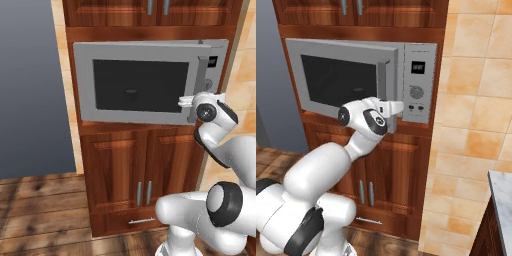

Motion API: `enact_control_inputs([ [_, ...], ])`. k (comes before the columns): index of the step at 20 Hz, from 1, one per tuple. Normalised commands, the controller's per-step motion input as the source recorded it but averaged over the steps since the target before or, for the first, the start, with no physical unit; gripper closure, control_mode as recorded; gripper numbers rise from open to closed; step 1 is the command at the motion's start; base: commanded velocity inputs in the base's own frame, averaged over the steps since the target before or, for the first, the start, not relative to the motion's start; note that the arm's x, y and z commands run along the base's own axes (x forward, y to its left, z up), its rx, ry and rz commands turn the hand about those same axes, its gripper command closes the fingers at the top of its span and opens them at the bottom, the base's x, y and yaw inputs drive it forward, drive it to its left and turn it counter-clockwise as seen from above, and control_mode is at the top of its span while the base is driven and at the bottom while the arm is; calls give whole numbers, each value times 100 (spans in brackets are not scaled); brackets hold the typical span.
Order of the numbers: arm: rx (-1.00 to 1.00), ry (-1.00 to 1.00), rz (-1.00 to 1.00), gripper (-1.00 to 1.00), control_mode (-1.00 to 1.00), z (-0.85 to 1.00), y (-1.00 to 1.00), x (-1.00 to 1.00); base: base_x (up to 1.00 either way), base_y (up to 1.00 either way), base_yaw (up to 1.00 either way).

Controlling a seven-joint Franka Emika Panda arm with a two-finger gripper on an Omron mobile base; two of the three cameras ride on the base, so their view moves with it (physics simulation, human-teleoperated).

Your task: Pick the mug from the counter and place it inside the microwave. Then close the microwave.

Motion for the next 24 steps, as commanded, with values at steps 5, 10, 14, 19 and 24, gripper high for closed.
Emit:
enact_control_inputs([
  [5,-3,6,0,-100,-100,1,-13,21,0,0,0],
  [10,-4,8,0,-100,-100,0,-13,28,0,0,0],
  [14,-5,6,0,-100,-100,0,-13,35,0,0,0],
  [19,-7,6,0,-100,-100,1,-12,35,0,0,0],
  [24,-5,7,0,-100,-100,0,-11,33,0,0,0],
])
